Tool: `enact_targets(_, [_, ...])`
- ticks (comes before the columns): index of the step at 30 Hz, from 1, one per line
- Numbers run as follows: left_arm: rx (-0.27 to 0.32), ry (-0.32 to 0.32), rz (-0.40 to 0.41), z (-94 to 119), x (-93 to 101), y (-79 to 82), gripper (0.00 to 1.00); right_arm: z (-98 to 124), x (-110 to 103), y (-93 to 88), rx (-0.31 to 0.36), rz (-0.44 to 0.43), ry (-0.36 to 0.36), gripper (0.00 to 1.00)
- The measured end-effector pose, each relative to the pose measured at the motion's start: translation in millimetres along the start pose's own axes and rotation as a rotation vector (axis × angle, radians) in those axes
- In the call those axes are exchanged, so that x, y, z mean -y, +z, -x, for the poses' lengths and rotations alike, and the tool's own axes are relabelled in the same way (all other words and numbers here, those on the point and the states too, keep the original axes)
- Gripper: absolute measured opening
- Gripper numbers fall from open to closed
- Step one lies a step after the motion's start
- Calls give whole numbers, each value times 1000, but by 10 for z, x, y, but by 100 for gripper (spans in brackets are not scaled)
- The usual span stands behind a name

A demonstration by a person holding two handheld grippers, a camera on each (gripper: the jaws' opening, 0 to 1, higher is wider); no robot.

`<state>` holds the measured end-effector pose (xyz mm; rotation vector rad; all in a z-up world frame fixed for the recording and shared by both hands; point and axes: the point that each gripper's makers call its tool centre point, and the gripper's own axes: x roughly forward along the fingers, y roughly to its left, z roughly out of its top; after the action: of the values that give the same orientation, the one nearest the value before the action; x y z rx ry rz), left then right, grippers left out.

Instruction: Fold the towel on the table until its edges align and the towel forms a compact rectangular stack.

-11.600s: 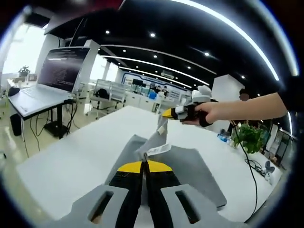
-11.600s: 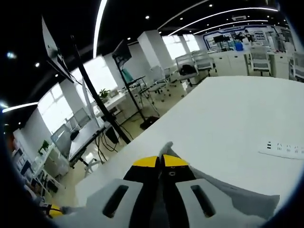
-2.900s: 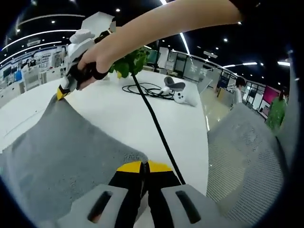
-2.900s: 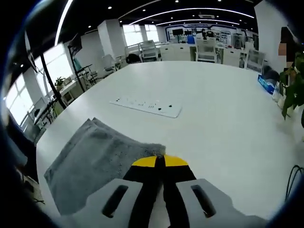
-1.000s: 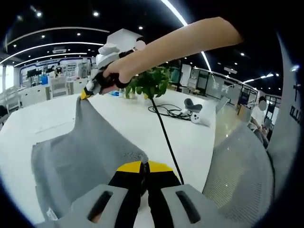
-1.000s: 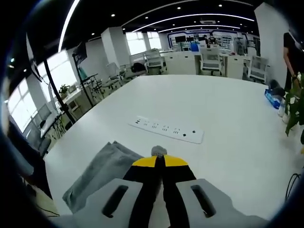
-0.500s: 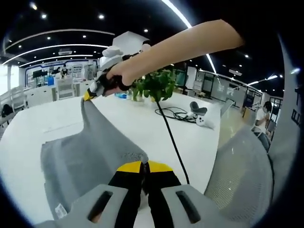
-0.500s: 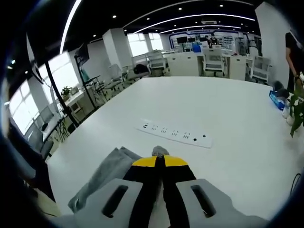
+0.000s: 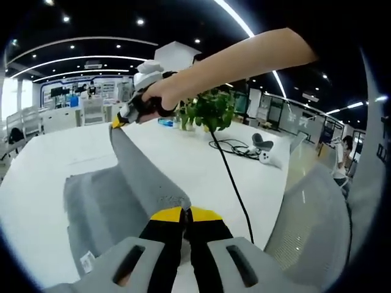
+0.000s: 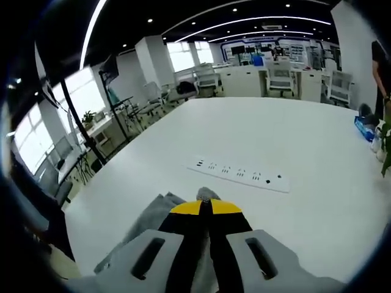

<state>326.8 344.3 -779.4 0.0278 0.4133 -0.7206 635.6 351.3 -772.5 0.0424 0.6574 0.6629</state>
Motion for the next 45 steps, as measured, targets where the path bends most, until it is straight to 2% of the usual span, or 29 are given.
enact_targets(22, [5,75,44,325,-309,-104,3,-192,-453,85,3,6,35,1])
enact_targets(37, [-3,154,119,540,-544,-286,3,-418,-695,70,-15,13,66,1])
enact_targets(41, [-6,171,143,575,-622,-349,3,-494,-787,68,-13,-35,80,1])
enact_targets(45, [-11,192,170,605,-721,-420,3,-590,-853,52,-25,-24,83,1])
